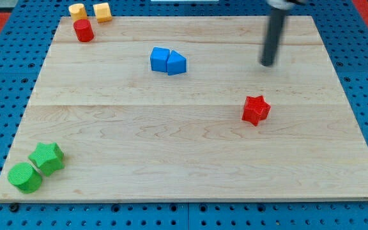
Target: Move red star to the bottom side of the blue cube
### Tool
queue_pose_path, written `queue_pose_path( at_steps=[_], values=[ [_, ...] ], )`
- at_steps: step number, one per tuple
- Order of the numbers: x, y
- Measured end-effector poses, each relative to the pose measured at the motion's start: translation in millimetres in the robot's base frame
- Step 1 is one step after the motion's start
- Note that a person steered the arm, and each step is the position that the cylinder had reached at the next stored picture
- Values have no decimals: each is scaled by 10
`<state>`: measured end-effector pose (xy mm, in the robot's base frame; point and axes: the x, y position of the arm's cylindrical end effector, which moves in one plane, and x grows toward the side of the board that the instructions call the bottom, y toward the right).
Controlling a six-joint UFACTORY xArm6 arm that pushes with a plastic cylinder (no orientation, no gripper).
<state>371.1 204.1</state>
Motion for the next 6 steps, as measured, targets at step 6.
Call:
queue_pose_path(
  at_steps=[6],
  values=[
    [1193, -2021]
  ],
)
